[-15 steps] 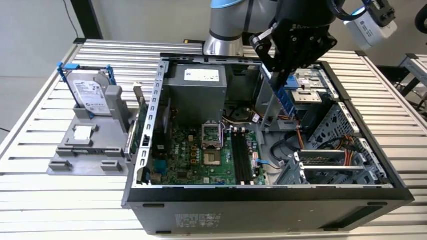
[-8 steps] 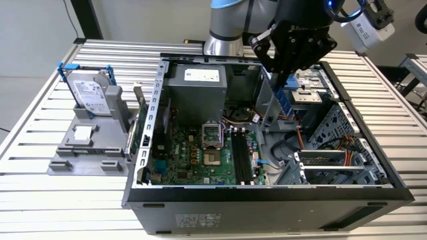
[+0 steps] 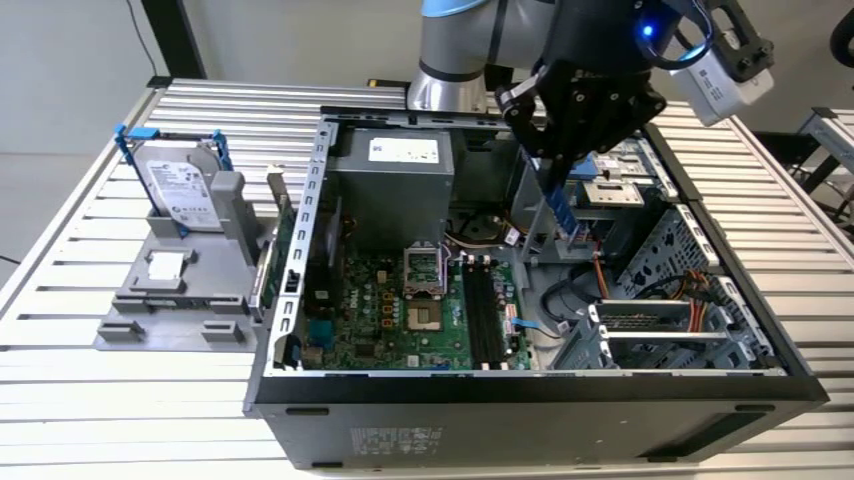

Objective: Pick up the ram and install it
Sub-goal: 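Insert the ram into the slot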

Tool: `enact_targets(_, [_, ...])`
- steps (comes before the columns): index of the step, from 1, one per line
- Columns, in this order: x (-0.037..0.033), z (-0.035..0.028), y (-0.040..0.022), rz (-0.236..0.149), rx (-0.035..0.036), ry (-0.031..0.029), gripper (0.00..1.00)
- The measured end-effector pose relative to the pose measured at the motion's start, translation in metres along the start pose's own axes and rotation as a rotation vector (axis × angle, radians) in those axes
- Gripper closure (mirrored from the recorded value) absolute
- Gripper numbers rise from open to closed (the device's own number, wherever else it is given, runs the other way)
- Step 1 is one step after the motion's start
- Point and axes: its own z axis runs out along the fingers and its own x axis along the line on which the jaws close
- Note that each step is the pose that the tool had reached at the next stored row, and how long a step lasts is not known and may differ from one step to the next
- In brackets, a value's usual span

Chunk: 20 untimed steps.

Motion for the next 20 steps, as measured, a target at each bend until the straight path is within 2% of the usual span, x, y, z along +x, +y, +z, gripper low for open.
enact_targets(8, [0.0004, 0.0142, -0.0005, 0.012, 0.0011, -0.0003, 1.0])
enact_targets(14, [0.0008, 0.024, -0.0009, 0.069, 0.0045, -0.0022, 1.0])
enact_targets(20, [0.0012, 0.035, -0.0013, 0.153, 0.0071, -0.0051, 1.0])
